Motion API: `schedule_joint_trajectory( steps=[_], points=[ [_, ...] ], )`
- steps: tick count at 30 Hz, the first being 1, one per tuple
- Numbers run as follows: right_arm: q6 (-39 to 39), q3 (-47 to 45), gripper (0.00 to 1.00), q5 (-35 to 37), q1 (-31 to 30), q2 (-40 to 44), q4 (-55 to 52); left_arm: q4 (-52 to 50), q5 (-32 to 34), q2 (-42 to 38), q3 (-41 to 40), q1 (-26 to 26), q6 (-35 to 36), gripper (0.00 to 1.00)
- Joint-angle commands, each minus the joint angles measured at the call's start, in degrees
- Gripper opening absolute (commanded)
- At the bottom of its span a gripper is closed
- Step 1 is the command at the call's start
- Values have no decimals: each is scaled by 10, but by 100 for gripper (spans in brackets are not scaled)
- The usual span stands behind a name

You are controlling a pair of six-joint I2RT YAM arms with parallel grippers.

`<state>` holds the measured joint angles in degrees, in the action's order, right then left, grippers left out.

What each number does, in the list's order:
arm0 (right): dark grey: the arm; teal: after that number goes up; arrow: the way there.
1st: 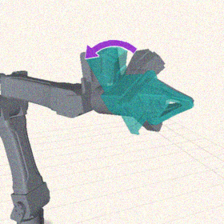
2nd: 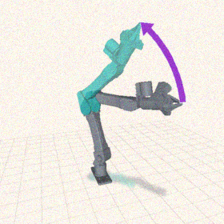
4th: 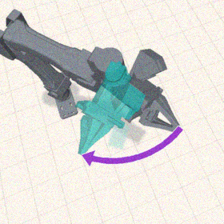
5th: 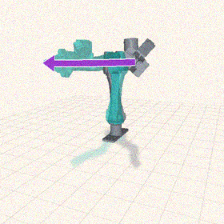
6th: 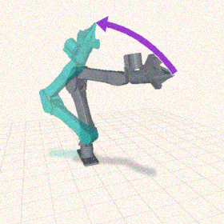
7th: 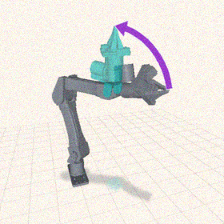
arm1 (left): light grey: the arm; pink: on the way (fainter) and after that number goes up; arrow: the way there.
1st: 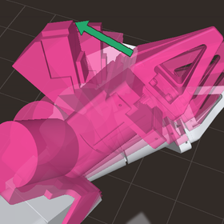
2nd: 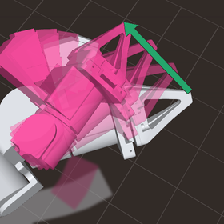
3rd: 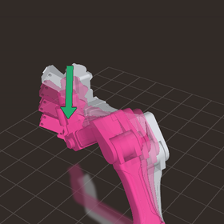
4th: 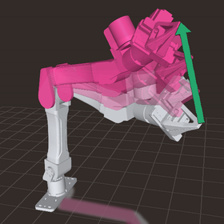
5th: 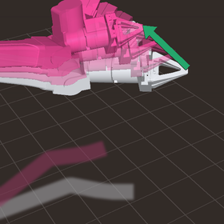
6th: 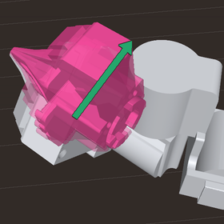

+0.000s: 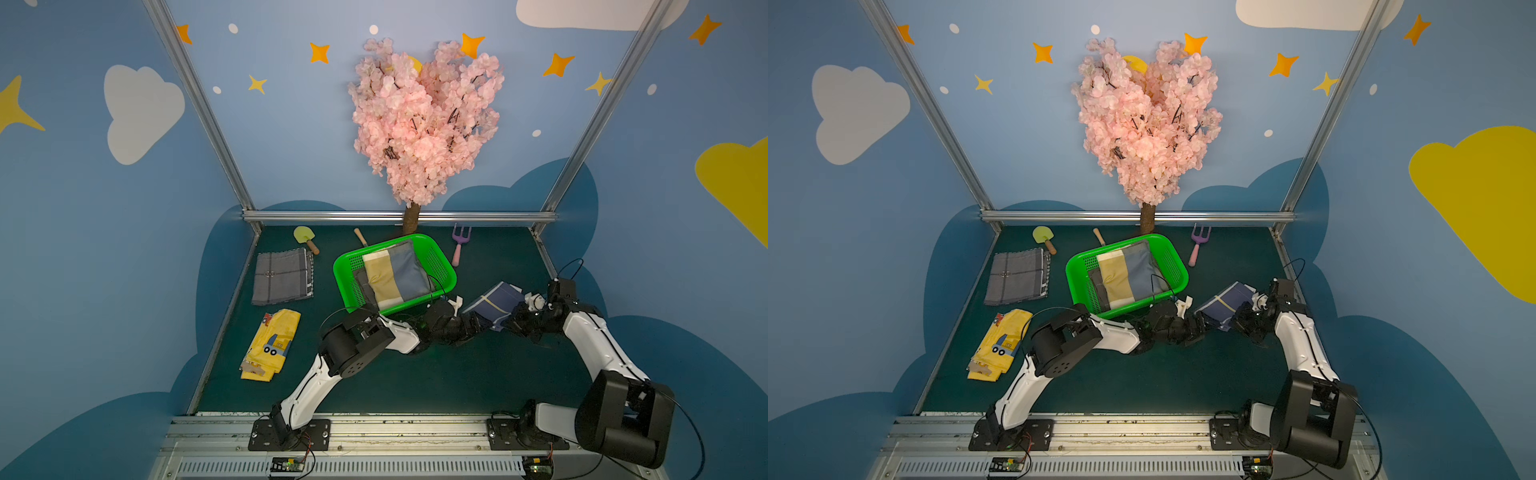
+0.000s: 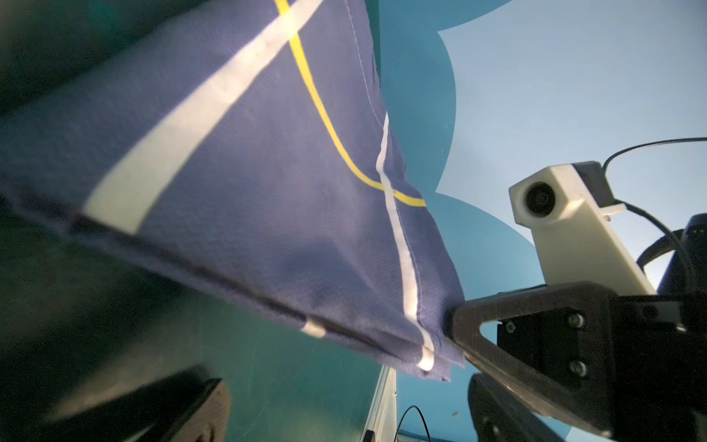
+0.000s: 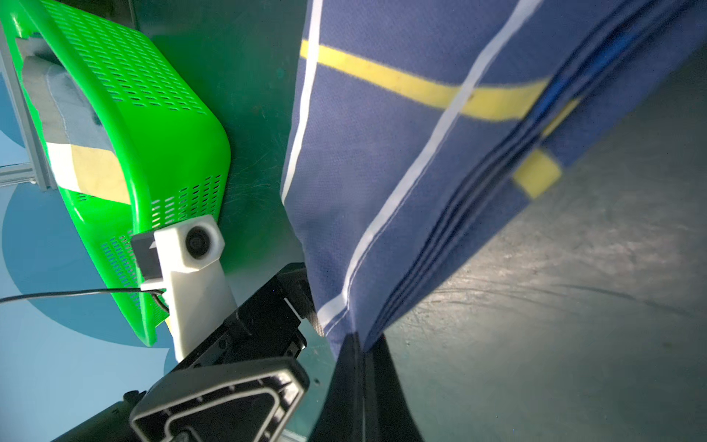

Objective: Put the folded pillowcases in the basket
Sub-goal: Move the pillowcase to the center of the board.

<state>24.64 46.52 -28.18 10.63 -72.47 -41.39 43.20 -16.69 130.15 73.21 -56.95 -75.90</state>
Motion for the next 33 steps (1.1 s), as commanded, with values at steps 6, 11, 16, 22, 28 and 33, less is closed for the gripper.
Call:
schedule_joint_trajectory(
  steps=[6,11,16,22,28,33],
  points=[
    [5,-44,0,-14,-20,70,-38,-15,62,5,12,-15,-25,100],
    [15,-76,0,-17,-38,104,-39,-10,65,12,13,-16,-40,100],
    [28,-114,0,-19,-51,137,-36,3,61,16,15,-17,-44,76],
    [21,-128,8,-23,-57,151,-45,-7,57,9,12,-23,-45,3],
    [24,-116,97,-13,-56,161,-57,-113,76,-45,4,-34,7,3],
    [28,-57,99,7,-55,164,-80,-255,76,-100,24,-43,84,3]
  ],
)
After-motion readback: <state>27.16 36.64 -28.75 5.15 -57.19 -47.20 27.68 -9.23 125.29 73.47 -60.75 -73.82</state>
